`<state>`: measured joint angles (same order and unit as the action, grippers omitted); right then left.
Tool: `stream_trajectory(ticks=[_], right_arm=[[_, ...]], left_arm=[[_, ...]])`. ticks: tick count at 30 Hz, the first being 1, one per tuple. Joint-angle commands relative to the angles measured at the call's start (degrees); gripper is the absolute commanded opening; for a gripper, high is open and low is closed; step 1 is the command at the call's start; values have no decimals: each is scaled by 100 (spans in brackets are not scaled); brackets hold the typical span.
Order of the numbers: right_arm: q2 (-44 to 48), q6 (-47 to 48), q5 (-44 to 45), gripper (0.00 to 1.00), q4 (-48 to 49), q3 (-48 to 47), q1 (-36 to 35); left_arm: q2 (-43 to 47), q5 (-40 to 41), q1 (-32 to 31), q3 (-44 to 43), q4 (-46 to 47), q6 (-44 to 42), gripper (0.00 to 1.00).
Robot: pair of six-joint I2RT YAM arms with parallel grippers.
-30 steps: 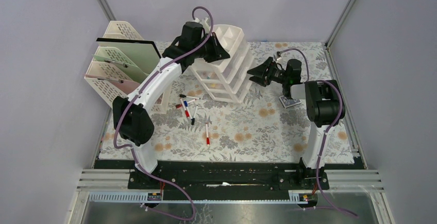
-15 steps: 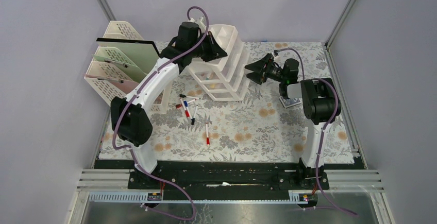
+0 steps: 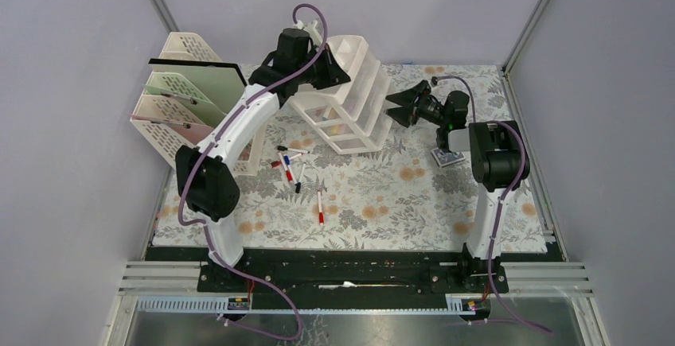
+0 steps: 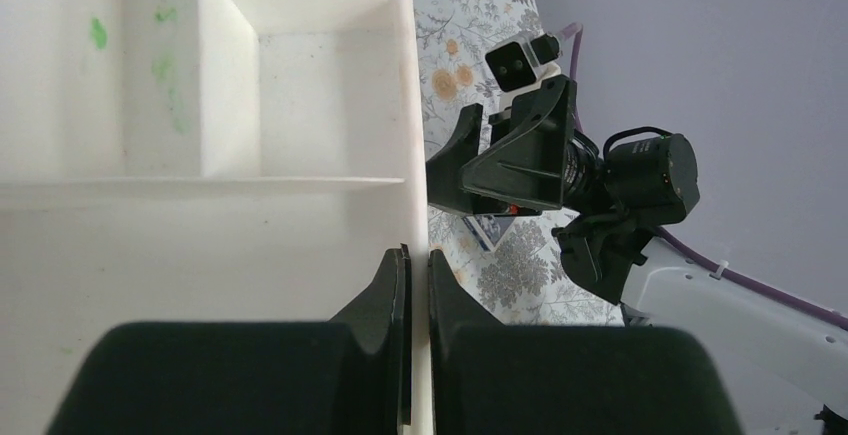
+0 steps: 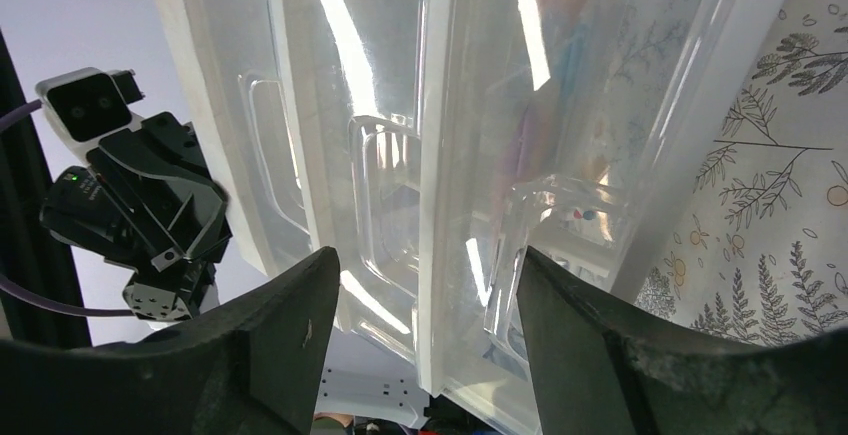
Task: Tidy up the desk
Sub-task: Open the drawer in the storage box.
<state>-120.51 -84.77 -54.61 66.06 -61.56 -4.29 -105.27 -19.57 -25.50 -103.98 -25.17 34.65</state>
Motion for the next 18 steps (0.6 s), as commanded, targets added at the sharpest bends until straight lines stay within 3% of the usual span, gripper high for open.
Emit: stream_trajectory(ticks=[1,18], right_arm=[[326,-415,-67,70,1067,-61,194],[473,-1280,-116,64,1807,3,839]], left_arm=[[-519,62,-113,-7,-416,-461,0],[-1053,602,-218,-687,-812,-957,0]])
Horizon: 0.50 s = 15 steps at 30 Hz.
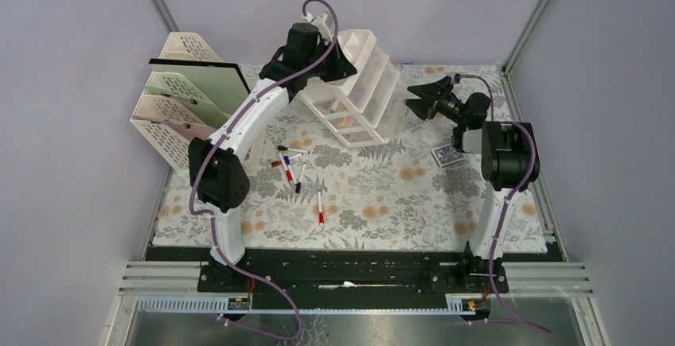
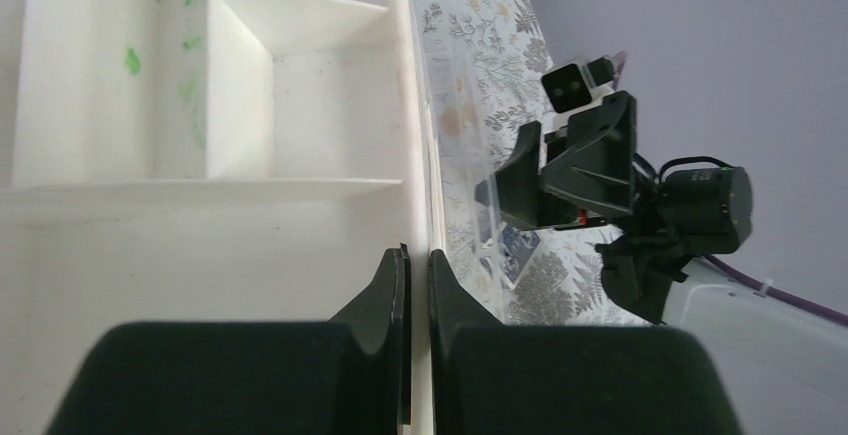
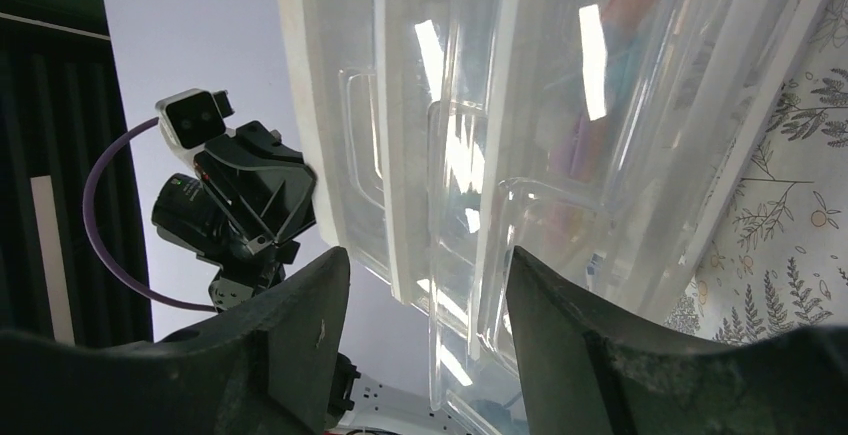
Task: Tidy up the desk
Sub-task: Open the drawer in the storage box, then place the storage box at the center of the board.
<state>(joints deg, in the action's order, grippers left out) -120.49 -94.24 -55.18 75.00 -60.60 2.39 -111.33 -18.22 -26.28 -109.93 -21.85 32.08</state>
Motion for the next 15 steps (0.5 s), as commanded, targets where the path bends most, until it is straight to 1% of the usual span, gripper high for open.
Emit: stream_trajectory(ticks=[1,10,13,15], right_arm=[[464,-351,-67,64,923,-93,203],[29,-260,-61,63,964,-110,167],[-200,-192,-55,63,910,-251,125],[-342,-155,-31,62,887,-332,77]], left_arm=[[-468,548,-152,-204,-1241,-781,0],[-683,1549,-407,-1531,-1929,-1640,0],[-714,1870,-531,-1811,-2122,-1976,0],[-693,2047,-601,-1842,-2173,-2089,0]])
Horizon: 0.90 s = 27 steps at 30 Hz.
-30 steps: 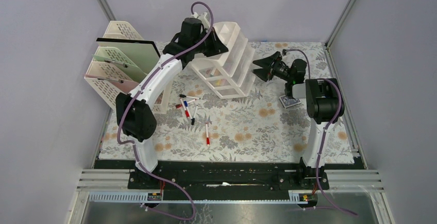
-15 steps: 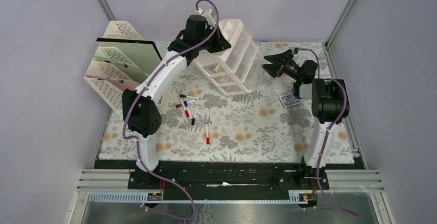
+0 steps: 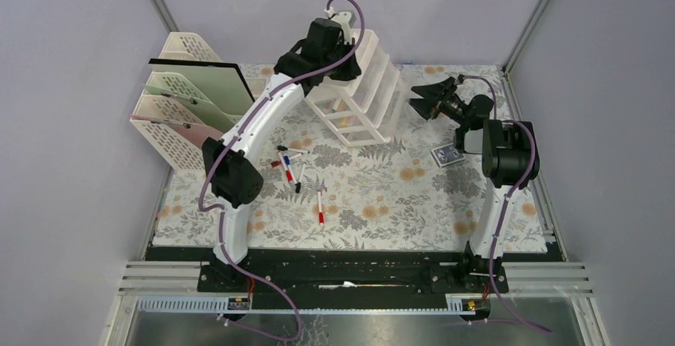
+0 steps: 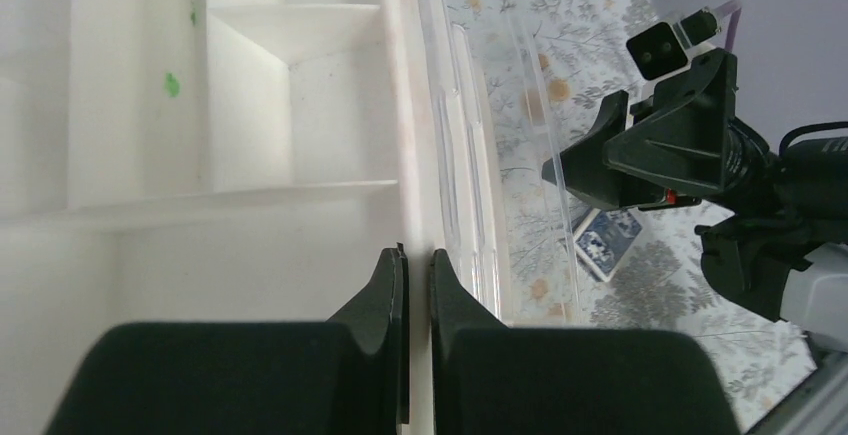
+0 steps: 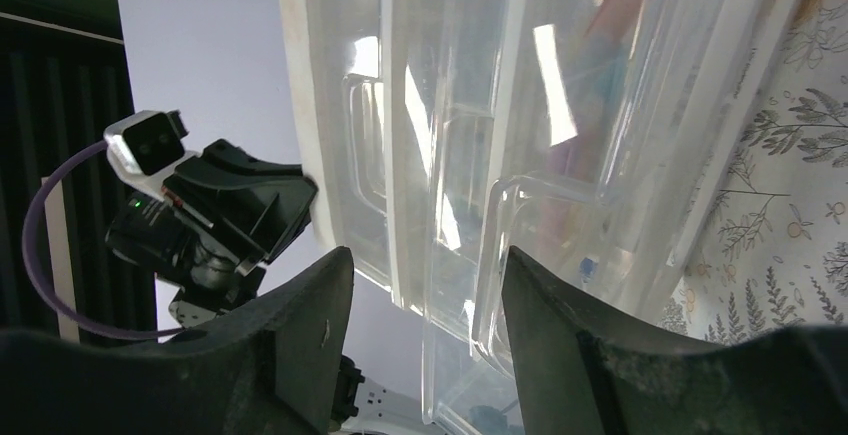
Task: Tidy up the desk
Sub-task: Place the storage box at the center of the board.
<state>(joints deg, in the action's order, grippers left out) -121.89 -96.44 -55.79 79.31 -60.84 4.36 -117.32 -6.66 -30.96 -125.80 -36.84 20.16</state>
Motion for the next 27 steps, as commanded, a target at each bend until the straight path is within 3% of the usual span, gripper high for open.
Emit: stream_trajectory(ticks=[1,11,27], right_arm=[[-270,89,33,62,429,-351,-150],[-706,394,34,62,182,-610,-410],[-1037,1666,-327,63,-561,-258,-408]], left_arm=[[-90,957,-179,-260,-702,-959,0],[-43,1337,-537,-156,-737,-1296,0],[-320,1220,-866,555,-387,-923,0]])
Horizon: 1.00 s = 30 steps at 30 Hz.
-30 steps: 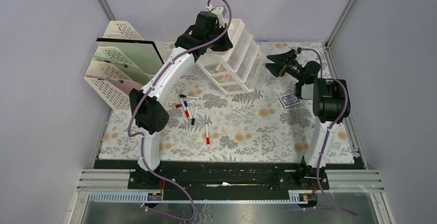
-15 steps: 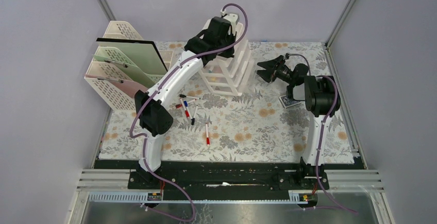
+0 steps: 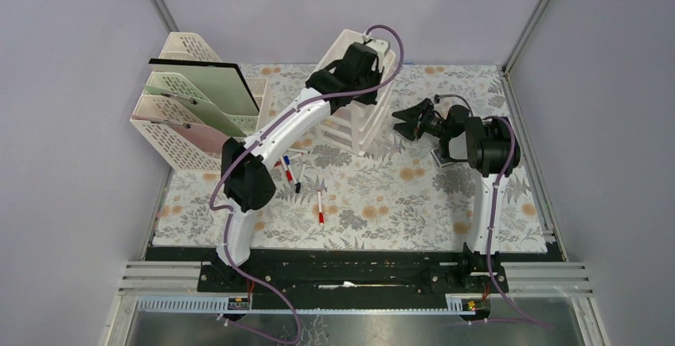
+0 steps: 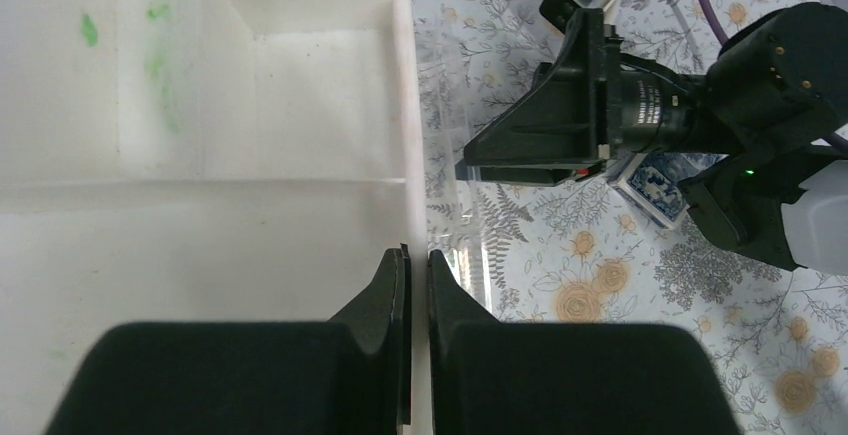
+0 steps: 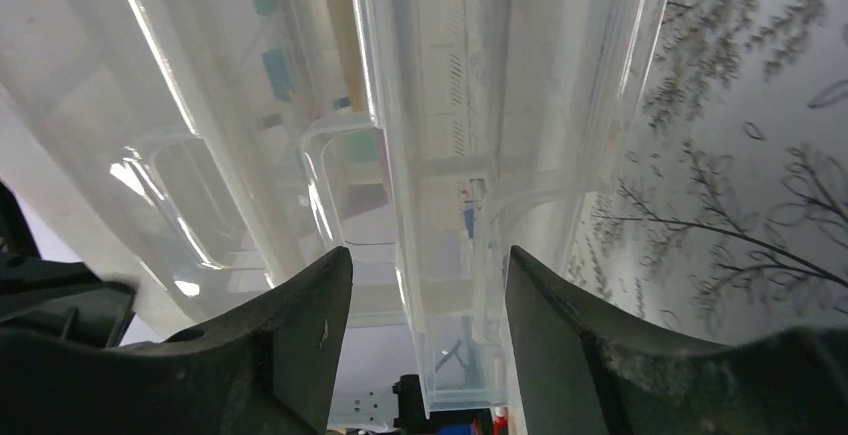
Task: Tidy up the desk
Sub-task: Place the storage box at the center of the board, then pick up the stationery from the center of the board.
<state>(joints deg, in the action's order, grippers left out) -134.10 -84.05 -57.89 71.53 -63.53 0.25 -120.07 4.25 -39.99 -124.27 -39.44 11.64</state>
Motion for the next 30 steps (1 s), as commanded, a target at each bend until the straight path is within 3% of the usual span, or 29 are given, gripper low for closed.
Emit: stream_trajectory(ticks=[1,4,16,22,30], right_arm=[[205,500,-136,63,155,27,3],[332,846,-202,64,-231,66,4],[1251,3002,-145,71,-2681,247,107],[1907,4388,18,73,-4269,52,120],[2966,6876,106,73,-6526,-193,206]], left_arm=[[-30,128,40,496,-85,-41,0],[-24,114,35,537,-64,5,2],[117,64,52,408,-32,161,41],[472,-58,58,231,119,202,67],[1425,-308,226,684,658,320,88]])
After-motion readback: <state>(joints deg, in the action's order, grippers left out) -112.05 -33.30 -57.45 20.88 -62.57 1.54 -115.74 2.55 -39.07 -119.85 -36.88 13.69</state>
